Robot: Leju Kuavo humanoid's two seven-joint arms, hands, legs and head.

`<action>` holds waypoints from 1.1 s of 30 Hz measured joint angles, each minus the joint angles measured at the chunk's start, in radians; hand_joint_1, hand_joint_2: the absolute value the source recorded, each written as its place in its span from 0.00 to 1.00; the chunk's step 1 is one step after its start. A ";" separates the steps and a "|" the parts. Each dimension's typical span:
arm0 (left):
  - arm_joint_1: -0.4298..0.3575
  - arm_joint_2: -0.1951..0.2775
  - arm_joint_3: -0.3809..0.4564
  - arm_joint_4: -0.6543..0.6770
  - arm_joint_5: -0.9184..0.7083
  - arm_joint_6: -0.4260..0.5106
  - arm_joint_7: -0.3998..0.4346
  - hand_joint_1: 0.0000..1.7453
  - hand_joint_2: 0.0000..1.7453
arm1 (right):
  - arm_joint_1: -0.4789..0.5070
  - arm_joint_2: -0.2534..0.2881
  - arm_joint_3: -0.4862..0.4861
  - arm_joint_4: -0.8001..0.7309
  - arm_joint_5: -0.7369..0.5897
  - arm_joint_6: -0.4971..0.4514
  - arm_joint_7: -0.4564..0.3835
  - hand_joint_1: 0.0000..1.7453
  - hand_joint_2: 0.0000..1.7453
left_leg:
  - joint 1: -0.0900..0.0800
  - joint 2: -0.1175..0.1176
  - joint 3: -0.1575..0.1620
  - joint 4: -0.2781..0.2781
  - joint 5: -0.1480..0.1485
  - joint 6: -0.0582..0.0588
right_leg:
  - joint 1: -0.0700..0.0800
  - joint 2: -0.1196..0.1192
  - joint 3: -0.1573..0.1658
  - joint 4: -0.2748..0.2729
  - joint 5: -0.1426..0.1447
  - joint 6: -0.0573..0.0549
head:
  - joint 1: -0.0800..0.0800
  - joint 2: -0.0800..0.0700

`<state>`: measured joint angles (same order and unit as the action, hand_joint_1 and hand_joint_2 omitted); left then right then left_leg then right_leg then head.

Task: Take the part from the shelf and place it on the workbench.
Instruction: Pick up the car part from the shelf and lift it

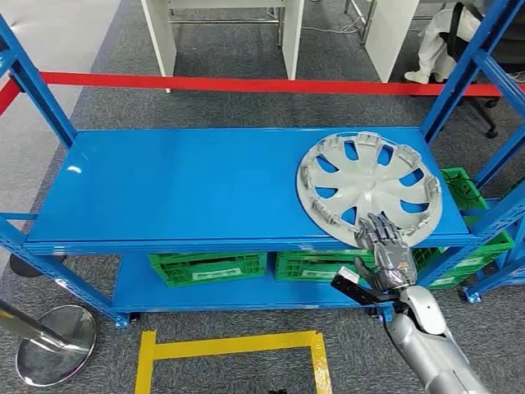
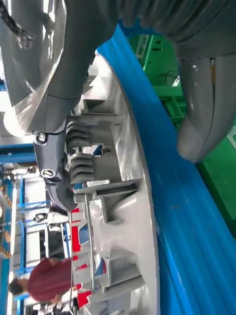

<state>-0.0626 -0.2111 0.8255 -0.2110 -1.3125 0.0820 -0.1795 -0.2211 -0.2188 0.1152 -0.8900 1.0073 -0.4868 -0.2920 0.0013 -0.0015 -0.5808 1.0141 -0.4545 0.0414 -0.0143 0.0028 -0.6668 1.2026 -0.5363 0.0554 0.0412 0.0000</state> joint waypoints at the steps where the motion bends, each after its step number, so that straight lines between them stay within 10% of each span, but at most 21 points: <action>1: 0.000 0.000 0.000 0.000 -0.001 0.000 0.000 0.00 0.00 | 0.000 -0.001 0.001 0.000 0.001 0.001 -0.001 1.00 1.00 | 0.000 0.000 0.001 0.001 -0.001 -0.002 | -0.001 -0.001 0.024 -0.047 0.021 0.000 | 0.000 0.000; 4: -0.001 0.000 0.001 0.000 -0.003 0.000 -0.001 0.00 0.00 | -0.006 -0.004 0.003 0.000 0.003 0.004 -0.006 1.00 1.00 | -0.004 -0.001 -0.001 0.007 -0.005 -0.013 | 0.001 0.000 0.091 -0.173 0.050 -0.010 | -0.001 0.000; 8: -0.001 0.000 0.003 0.000 -0.007 0.001 -0.001 0.00 0.00 | -0.016 -0.005 0.008 0.000 0.004 0.004 -0.010 1.00 1.00 | -0.002 -0.001 -0.001 0.014 -0.011 -0.034 | 0.003 0.000 0.105 -0.192 0.054 -0.035 | -0.002 0.000; 14: 0.001 0.001 0.005 0.000 -0.007 0.003 0.001 0.00 0.00 | -0.023 -0.006 0.009 -0.001 0.007 0.005 -0.009 1.00 1.00 | 0.006 -0.001 -0.112 0.290 -0.143 -0.053 | 0.000 -0.007 0.109 -0.196 0.057 -0.049 | -0.009 0.000; 19: 0.000 0.002 0.006 0.000 -0.007 0.004 0.001 0.00 0.00 | -0.021 -0.008 0.009 -0.001 0.007 0.006 -0.008 1.00 1.00 | 0.008 -0.001 0.014 0.033 -0.023 -0.044 | 0.003 -0.004 0.113 -0.194 0.055 -0.038 | -0.010 0.000; 24: 0.001 0.001 0.007 0.000 -0.008 0.004 0.001 0.00 0.00 | -0.016 -0.013 0.010 -0.001 0.008 0.006 -0.005 1.00 1.00 | 0.005 0.000 0.022 -0.001 -0.016 -0.015 | 0.001 -0.003 0.095 -0.178 0.042 -0.009 | -0.005 0.000; 29: 0.001 0.000 0.008 0.000 -0.010 0.005 0.001 0.00 0.00 | -0.004 -0.015 0.012 0.000 0.015 0.004 -0.005 1.00 1.00 | 0.003 0.002 0.019 -0.004 -0.014 0.000 | 0.000 -0.003 -0.037 0.087 -0.069 0.000 | 0.000 0.000; 33: 0.000 0.000 0.008 0.000 -0.014 0.011 -0.001 0.00 0.00 | 0.002 -0.015 0.014 -0.009 0.020 -0.024 -0.011 1.00 1.00 | 0.001 0.002 0.024 -0.002 -0.018 -0.006 | 0.001 -0.004 0.054 -0.107 0.041 -0.009 | 0.001 0.000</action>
<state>-0.0623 -0.2111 0.8331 -0.2107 -1.3269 0.0927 -0.1806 -0.2186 -0.2342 0.1287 -0.8989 1.0271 -0.5107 -0.3033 0.0019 0.0006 -0.5570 1.0122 -0.4723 0.0358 -0.0132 -0.0013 -0.6125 1.0959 -0.4951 0.0468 0.0418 0.0000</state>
